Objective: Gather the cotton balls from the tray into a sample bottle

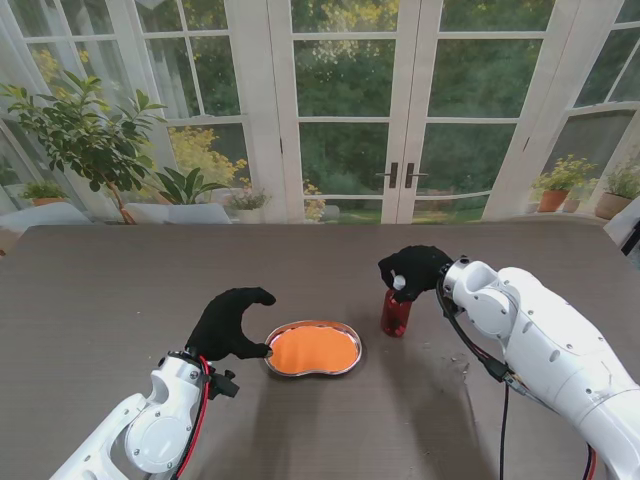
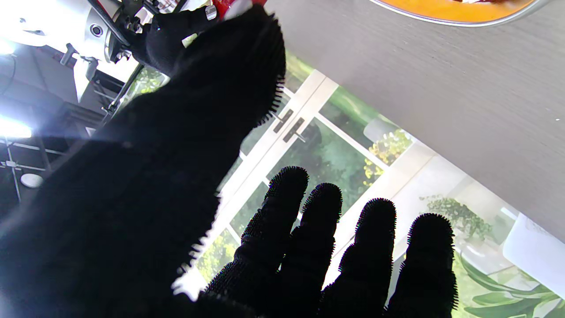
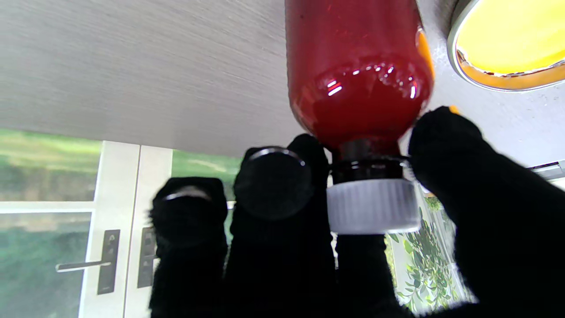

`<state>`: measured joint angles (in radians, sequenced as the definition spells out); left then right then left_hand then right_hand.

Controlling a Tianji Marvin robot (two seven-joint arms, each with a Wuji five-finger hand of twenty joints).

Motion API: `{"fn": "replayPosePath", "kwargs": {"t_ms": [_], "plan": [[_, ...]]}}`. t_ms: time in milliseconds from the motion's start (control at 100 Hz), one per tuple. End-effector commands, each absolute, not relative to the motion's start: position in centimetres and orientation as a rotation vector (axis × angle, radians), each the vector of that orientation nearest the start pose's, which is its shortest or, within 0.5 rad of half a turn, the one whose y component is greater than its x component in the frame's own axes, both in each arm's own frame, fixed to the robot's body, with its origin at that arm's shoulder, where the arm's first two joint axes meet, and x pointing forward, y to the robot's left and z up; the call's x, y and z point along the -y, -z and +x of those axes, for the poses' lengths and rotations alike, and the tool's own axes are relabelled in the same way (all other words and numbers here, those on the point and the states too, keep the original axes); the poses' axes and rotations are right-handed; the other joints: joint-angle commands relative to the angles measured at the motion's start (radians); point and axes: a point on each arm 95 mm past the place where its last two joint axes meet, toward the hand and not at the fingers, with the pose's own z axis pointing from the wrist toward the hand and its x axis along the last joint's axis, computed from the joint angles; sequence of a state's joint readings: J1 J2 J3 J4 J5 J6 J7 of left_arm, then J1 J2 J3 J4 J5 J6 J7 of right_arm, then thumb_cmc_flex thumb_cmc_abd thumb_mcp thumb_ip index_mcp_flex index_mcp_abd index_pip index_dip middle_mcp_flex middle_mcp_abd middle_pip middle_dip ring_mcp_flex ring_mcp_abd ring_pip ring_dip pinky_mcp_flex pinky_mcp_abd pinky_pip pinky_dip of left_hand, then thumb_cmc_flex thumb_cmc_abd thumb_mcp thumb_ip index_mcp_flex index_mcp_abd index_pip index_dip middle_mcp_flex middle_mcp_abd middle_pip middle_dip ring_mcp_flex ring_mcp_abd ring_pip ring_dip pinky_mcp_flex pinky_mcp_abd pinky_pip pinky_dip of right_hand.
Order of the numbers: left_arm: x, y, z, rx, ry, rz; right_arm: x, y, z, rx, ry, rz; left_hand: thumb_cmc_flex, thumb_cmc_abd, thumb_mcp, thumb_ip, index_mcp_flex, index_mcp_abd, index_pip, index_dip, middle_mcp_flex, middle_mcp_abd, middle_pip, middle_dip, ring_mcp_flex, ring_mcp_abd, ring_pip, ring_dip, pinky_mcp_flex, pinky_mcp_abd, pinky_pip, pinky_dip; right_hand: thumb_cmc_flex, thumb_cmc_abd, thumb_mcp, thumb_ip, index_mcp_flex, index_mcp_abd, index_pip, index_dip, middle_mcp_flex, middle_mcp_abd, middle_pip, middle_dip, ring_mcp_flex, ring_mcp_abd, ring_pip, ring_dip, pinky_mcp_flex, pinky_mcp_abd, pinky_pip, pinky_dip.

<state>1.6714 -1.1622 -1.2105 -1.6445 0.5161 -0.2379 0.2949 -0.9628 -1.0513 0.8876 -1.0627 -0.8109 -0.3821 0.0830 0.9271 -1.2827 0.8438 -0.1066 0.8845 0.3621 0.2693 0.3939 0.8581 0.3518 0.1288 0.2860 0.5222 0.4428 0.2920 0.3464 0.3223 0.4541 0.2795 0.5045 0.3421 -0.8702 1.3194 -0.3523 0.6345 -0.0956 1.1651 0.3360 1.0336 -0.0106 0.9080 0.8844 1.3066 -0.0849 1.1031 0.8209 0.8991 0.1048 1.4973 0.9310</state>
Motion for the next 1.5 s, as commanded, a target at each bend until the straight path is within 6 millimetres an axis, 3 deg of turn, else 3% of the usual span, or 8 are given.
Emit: {"fn": "replayPosePath", "kwargs": {"t_ms": [0,30,80,510,790,1040,1170,1490], "plan": [[2.9,31.6,36.5,-0.999,2.126,-1.492,1.9,30.1,52.9,-1.911,-1.481,1.044,-0.029,0.84,-0.007,-0.021,0.006,-0.083,0.009,0.004,0.027,-0.007,0.002,0.012,0.003,0.017,0.002,0.014,-0.002,0.008,-0.009,0.013,-0.037,-0.001,0.056,0.103,0.024,0.04,-0.047,0.067,-0.046,-0.059,-0.009,-0.025,0.012,0.002,-0.021,-0.012,-0.013,0.026,-0.002,-0.012],[2.9,31.6,36.5,-0.999,2.126,-1.492,2.0,30.2,52.9,-1.911,-1.481,1.045,-0.029,0.839,-0.007,-0.021,0.008,-0.082,0.01,0.004,0.028,-0.008,0.003,0.012,0.004,0.016,0.002,0.014,-0.002,0.008,-0.009,0.013,-0.053,-0.002,0.056,0.146,0.029,0.044,-0.078,0.14,-0.053,-0.059,-0.004,-0.045,0.012,0.004,-0.031,-0.012,-0.018,0.027,-0.004,-0.011],[2.9,31.6,36.6,-0.999,2.126,-1.491,2.0,30.2,52.9,-1.909,-1.481,1.042,-0.029,0.839,-0.007,-0.021,0.008,-0.082,0.011,0.005,0.028,-0.008,0.003,0.012,0.003,0.016,0.002,0.014,-0.002,0.008,-0.009,0.013,-0.066,-0.016,0.052,0.151,0.025,0.042,-0.093,0.154,-0.062,-0.057,-0.004,-0.049,0.009,0.006,-0.045,-0.017,-0.028,0.029,-0.01,-0.013],[2.9,31.7,36.5,-1.003,2.124,-1.492,2.2,30.1,53.0,-1.895,-1.487,1.015,-0.031,0.836,-0.003,-0.022,0.011,-0.082,0.013,0.005,0.031,-0.007,0.004,0.012,0.007,0.016,0.003,0.014,0.001,0.01,-0.009,0.013,-0.205,-0.052,0.008,0.12,-0.055,0.042,-0.284,0.111,-0.224,-0.019,-0.05,-0.08,-0.091,0.026,-0.129,-0.026,-0.098,0.027,-0.032,-0.006],[2.8,31.7,36.5,-1.002,2.124,-1.493,2.2,29.9,53.1,-1.877,-1.499,1.01,-0.036,0.838,0.0,-0.021,0.007,-0.082,0.01,0.004,0.031,-0.008,0.003,0.012,0.007,0.015,0.003,0.014,0.002,0.011,-0.009,0.012,-0.297,-0.026,-0.025,0.111,-0.129,0.062,-0.388,0.074,-0.31,0.016,-0.162,-0.193,-0.154,0.058,-0.218,-0.081,-0.127,0.033,-0.044,0.002],[2.9,31.7,36.6,-0.999,2.126,-1.492,2.4,28.4,53.3,-1.812,-1.51,1.0,-0.042,0.84,0.003,-0.019,0.004,-0.085,0.008,0.003,0.026,-0.01,0.001,0.011,0.0,0.013,0.0,0.013,-0.002,0.007,-0.011,0.011,-0.385,0.164,-0.146,0.126,-0.225,0.026,-0.451,0.025,-0.45,0.031,-0.275,-0.327,-0.336,0.125,-0.427,-0.195,-0.266,0.068,-0.21,-0.041],[2.9,31.7,36.6,-0.997,2.129,-1.492,2.4,27.2,53.0,-1.69,-1.57,1.064,-0.06,0.862,0.001,-0.012,-0.02,-0.092,-0.011,-0.004,0.012,-0.011,-0.004,0.009,-0.012,0.008,-0.007,0.011,-0.009,0.004,-0.014,0.011,-0.356,0.267,-0.226,0.15,-0.236,0.003,-0.46,0.026,-0.478,0.026,-0.303,-0.368,-0.426,0.154,-0.576,-0.292,-0.362,0.095,-0.353,-0.117],[2.9,31.6,36.6,-0.953,2.162,-1.486,0.0,24.9,50.1,-1.35,-1.869,1.216,-0.147,0.923,0.006,0.063,-0.137,-0.105,-0.113,-0.054,-0.105,-0.041,-0.037,-0.009,-0.107,-0.055,-0.058,-0.007,-0.069,-0.054,-0.039,0.01,-0.23,0.167,-0.12,0.173,-0.179,0.023,-0.452,0.03,-0.42,0.038,-0.357,-0.428,-0.439,0.168,-0.728,-0.392,-0.392,0.101,-0.457,-0.231]]}}
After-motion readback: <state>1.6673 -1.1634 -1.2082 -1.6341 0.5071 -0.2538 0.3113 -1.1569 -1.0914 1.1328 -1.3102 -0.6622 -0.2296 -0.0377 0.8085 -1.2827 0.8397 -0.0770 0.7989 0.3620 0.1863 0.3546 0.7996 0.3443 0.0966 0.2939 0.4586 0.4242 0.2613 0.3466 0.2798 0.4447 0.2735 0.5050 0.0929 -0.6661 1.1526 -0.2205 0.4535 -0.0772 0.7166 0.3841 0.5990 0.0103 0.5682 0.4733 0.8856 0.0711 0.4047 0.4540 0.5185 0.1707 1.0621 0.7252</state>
